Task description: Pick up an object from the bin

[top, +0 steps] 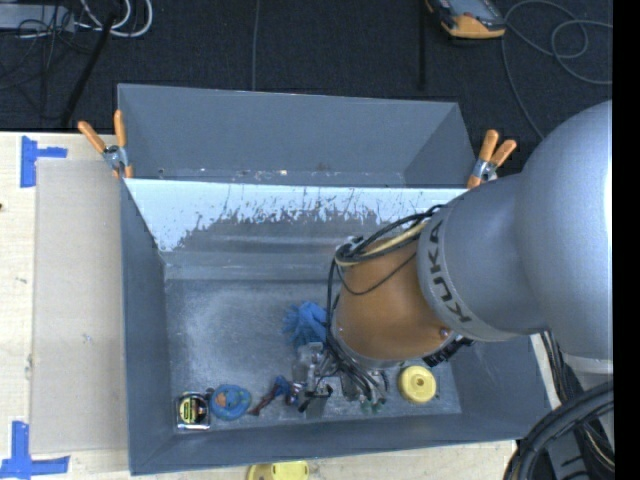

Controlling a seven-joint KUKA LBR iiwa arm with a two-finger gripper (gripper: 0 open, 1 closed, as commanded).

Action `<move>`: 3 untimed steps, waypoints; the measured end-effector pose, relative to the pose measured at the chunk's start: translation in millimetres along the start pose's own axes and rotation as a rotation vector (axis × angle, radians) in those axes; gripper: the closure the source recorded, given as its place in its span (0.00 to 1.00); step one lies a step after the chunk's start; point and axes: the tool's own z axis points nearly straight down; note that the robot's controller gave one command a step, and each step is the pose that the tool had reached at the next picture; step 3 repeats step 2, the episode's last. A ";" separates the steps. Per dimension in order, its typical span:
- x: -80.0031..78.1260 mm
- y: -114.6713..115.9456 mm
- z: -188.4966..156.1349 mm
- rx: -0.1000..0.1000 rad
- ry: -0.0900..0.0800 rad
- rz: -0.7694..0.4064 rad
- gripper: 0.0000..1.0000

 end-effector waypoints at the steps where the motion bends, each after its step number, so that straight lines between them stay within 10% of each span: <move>1: 1.3 -0.2 -4.7 0.001 0.006 0.000 1.00; 3: 2.9 -0.5 -27.0 0.002 0.014 0.001 1.00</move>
Offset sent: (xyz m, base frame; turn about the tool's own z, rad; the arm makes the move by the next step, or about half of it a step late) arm 0.0000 0.0001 0.0076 -0.0001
